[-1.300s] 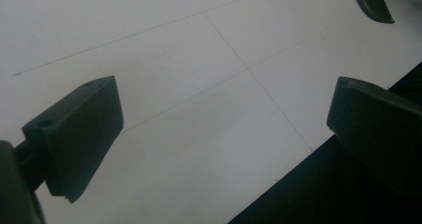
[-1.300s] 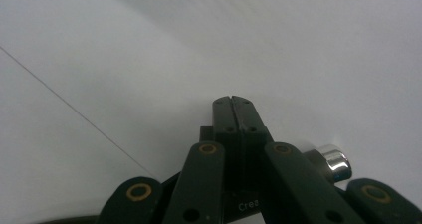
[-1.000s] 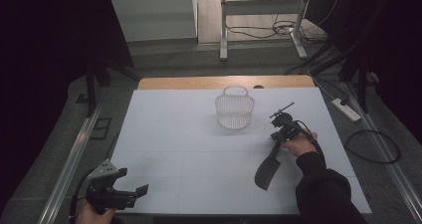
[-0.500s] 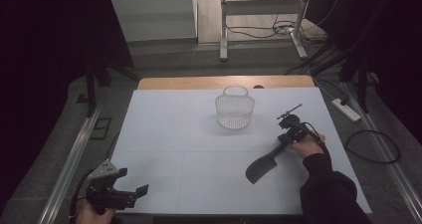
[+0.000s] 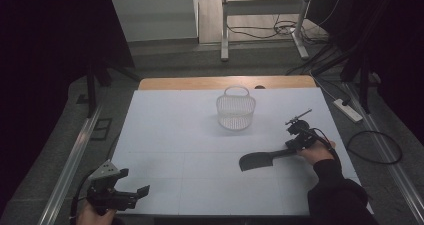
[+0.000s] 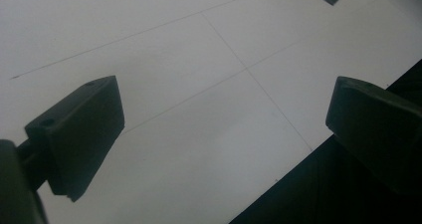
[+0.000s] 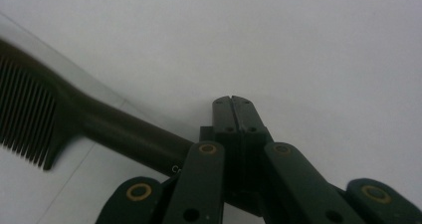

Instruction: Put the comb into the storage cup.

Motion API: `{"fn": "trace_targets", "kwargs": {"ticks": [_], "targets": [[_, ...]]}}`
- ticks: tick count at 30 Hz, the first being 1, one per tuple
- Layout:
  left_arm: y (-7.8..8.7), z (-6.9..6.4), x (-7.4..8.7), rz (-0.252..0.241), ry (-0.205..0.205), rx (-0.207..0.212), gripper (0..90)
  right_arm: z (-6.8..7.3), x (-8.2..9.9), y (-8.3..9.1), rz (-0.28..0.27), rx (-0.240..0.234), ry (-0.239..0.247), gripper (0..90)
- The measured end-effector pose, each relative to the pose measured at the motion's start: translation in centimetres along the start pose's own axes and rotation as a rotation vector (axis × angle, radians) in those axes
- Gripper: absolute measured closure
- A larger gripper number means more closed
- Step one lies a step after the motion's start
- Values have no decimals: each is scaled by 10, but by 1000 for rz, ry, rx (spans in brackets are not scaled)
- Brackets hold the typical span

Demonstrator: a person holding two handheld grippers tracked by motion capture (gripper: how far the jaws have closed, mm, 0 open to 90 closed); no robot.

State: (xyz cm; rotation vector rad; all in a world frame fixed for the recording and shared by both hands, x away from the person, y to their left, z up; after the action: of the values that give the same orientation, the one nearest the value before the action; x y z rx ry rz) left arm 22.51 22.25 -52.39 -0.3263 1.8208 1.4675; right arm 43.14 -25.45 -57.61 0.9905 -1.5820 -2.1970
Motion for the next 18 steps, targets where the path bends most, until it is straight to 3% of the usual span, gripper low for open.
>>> {"fn": "trace_targets", "kwargs": {"ticks": [18], "targets": [[0,0,-1,-2,-3,1,25,9,27,9,-3,-30,-14,895]]}}
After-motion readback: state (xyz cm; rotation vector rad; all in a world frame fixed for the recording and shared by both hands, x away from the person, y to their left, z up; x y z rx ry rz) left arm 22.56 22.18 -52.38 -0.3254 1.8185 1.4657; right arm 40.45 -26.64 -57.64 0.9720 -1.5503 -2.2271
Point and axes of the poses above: each handheld gripper's, and its own axes: y roughly backward along the jaws, x roughly out of its underside, z roughly to its left, the point moved 9 cm from there along -y, roughly forward along the jaws, and after that the axes turned 13 degrees about -x, right-handed, at the moved point
